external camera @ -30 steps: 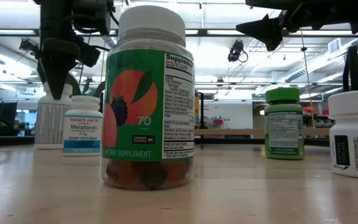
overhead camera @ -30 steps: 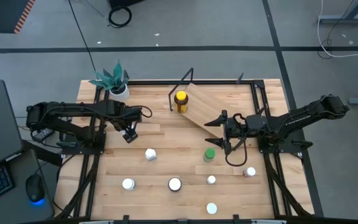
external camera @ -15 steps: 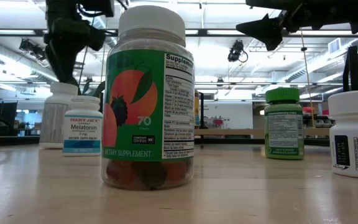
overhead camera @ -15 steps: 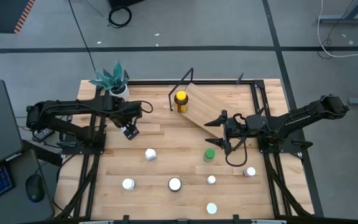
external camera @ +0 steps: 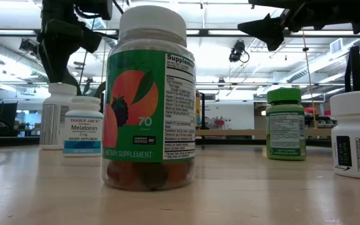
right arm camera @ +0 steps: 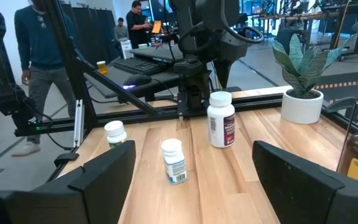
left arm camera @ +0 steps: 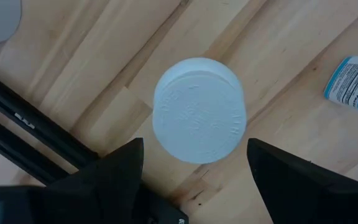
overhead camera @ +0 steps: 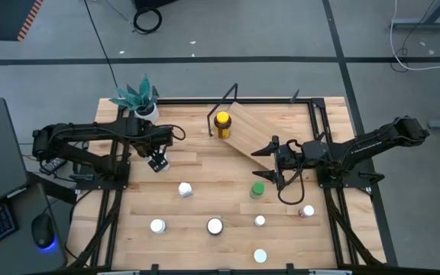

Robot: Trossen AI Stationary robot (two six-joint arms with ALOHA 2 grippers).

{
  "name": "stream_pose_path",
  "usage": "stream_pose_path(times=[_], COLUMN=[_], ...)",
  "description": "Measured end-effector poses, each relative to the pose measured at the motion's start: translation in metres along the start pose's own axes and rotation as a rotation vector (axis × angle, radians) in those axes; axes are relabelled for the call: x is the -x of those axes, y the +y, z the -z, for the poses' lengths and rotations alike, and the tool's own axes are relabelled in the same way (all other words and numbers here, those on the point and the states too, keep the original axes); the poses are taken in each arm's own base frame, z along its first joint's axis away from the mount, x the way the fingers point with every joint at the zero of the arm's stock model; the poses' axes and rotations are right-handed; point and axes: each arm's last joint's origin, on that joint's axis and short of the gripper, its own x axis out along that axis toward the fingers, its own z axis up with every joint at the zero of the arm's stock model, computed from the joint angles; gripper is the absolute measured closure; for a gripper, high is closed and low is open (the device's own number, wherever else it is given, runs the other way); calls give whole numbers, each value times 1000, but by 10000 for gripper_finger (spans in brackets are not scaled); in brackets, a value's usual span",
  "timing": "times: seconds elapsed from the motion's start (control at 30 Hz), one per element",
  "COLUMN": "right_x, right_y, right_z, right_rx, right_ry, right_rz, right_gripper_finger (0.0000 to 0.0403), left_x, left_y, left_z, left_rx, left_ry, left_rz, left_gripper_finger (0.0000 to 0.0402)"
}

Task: Pick and place medicine bottles onto shelf by color
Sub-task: Put the white and red pill bottle on the shelf

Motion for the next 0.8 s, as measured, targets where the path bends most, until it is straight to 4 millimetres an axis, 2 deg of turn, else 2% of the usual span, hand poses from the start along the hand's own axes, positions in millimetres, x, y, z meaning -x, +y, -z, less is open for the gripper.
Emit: stream_pose_path(times=[0.3, 0.67, 0.8], right_x=[0, 0, 0], right_y=[0, 1, 1], right_z=[0, 0, 0], right_rx=[0, -23, -23], right_ry=[0, 3, 4], right_rz=[-1, -21, -25], right_gripper_finger=[72, 72, 72], left_x=[0, -2, -2], left_y=[1, 12, 13], left_z=[-1, -12, -12], left_rx=[8, 62, 67], left_ry=[0, -36, -33], left_rz=[-1, 12, 10], left_gripper_finger=[106, 14, 4])
